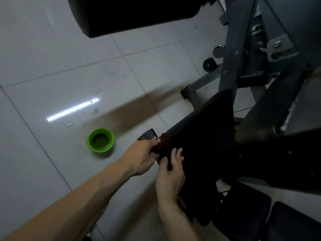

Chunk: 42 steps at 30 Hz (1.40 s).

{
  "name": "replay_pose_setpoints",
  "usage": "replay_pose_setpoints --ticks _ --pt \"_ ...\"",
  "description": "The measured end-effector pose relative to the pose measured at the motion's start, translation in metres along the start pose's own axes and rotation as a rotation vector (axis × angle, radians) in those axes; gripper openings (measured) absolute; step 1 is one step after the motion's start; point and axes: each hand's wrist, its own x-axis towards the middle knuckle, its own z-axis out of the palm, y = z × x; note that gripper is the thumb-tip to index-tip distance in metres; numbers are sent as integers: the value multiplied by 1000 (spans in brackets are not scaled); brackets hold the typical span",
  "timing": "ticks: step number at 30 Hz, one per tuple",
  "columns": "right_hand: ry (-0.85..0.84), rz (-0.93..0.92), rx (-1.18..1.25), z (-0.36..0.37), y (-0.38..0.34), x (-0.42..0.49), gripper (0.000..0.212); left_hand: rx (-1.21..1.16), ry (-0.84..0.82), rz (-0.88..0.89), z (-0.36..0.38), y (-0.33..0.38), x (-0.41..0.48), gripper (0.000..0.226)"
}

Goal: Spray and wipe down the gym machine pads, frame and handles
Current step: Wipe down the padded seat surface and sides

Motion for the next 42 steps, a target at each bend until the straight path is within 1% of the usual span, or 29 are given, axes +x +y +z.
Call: replay_pose_setpoints --ticks 3,5,8,11,13,14,16,17,20,22,25,28,29,31,32,34,35,37,39,41,42 --pt "17 30 9 3 -5 -2 48 -24 -64 -5 1 -6 6 40" --pt "36 34 35 9 -3 -4 46 -2 -83 -1 0 -5 23 45" --pt "75 62 69 14 -5 -3 44 36 -142 35 -2 10 66 40" --pt "99 114 122 15 -11 -3 42 -10 -178 41 -2 27 112 29" --pt "137 153 135 13 -22 4 43 1 -239 54 -6 32 127 34" --pt "205 208 142 24 -27 10 45 39 -318 66 -14 25 131 40" --pt "246 216 128 25 -31 25 50 48 -363 111 -22 15 107 48" --pt "260 250 136 27 -30 37 52 47 -381 134 -26 9 94 52" --pt "263 367 180 34 -41 61 55 26 -362 174 -33 -7 70 62" --pt "282 364 216 34 -43 58 56 7 -361 168 -28 -2 79 60" --pt "281 363 244 36 -35 57 56 -17 -340 135 -14 22 133 56" --pt "304 385 260 39 -42 65 55 -7 -354 122 -7 55 191 44" --pt "319 405 274 39 -45 68 55 -9 -366 129 -7 62 202 45" --pt "372 440 311 33 -49 75 53 13 -379 167 -14 63 207 55" --pt "393 438 307 27 -52 79 50 24 -385 194 -18 58 200 60" --pt "419 374 238 18 -53 96 49 41 -416 267 -25 44 173 65" --pt "414 350 213 12 -50 107 51 32 -434 300 -27 37 158 66" --pt "376 289 202 7 -45 134 53 -5 -418 328 -27 32 154 66" --pt "368 247 176 4 -36 152 54 -32 -373 325 -17 41 180 63" --pt "387 211 159 5 -29 160 50 -7 -352 290 -5 54 220 61" --pt "428 195 149 8 -26 160 48 -4 -364 282 0 61 239 60"
